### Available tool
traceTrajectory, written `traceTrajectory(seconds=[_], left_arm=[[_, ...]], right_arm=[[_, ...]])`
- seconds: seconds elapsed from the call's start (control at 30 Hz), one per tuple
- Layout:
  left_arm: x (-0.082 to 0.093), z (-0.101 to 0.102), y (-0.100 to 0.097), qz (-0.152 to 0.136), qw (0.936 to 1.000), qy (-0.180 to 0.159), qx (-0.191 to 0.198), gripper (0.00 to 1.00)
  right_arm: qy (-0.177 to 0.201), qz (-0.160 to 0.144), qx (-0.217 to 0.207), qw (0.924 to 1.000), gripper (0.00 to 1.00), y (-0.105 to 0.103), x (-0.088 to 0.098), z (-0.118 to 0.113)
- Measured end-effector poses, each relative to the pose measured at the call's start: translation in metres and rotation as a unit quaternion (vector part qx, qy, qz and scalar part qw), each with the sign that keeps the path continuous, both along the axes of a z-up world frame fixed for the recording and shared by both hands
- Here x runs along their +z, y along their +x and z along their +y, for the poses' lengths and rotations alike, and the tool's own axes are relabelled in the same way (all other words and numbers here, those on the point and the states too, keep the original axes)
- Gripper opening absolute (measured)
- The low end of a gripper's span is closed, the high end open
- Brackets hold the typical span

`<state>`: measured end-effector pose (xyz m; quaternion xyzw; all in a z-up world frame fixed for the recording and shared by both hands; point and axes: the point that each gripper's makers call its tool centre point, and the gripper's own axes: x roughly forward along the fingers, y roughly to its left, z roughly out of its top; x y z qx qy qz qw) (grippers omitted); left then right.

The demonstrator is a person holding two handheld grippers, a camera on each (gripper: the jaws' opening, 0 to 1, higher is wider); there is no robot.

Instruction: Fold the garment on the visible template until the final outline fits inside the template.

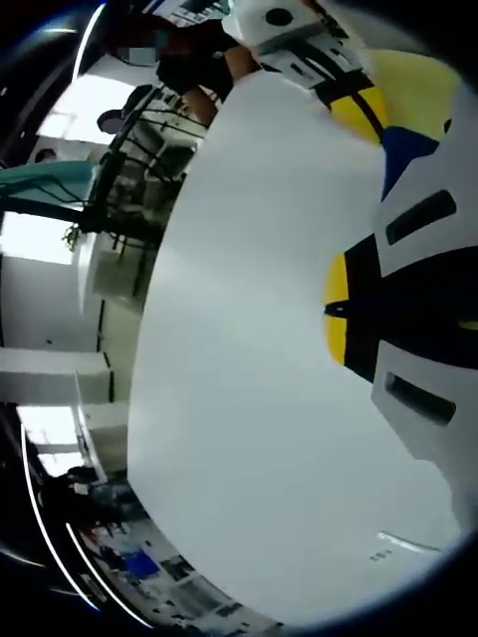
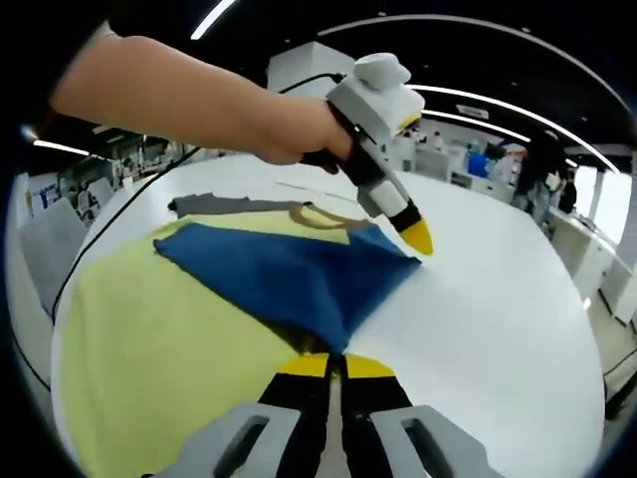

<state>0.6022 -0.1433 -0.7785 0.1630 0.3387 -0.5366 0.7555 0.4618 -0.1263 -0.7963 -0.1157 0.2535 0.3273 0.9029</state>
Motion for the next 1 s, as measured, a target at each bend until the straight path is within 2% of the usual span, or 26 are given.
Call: traceTrajectory(seconds=[0.1, 0.2, 0.33, 0.5, 0.77, 0.83, 1.0], left_arm=[[-0.003, 0.007, 0.0, 0.002, 1.0, 0.008, 0.005, 0.12], [-0.007, 0.01, -0.002, 0.009, 0.9998, 0.014, 0.006, 0.15], [-0.013, 0.011, -0.009, 0.018, 0.9995, 0.025, -0.003, 0.13], [-0.016, 0.009, -0.01, 0.015, 0.9993, 0.032, -0.013, 0.01], [-0.016, 0.007, -0.007, -0.006, 0.9989, 0.045, -0.012, 0.0], [-0.016, 0.006, -0.005, -0.007, 0.9989, 0.046, -0.01, 0.0], [-0.016, 0.005, 0.0, 0.0, 0.9992, 0.039, 0.01, 0.0]], right_arm=[[0.001, 0.001, -0.001, 1.0, 0.0, 0.0, 0.0, 0.0], [0.0, 0.001, -0.001, 1.0, 0.0, -0.001, 0.0, -0.001], [-0.002, 0.001, 0.0, 1.0, 0.0, 0.0, 0.0, -0.001], [-0.01, -0.001, 0.004, 0.9999, 0.0, -0.003, 0.0, -0.001], [-0.032, -0.02, 0.018, 0.9991, 0.0, -0.009, 0.005, 0.003], [-0.046, -0.033, 0.028, 0.998, 0.0, -0.011, 0.007, 0.005], [-0.064, -0.029, 0.029, 0.9971, 0.0, -0.012, 0.001, 0.002]])
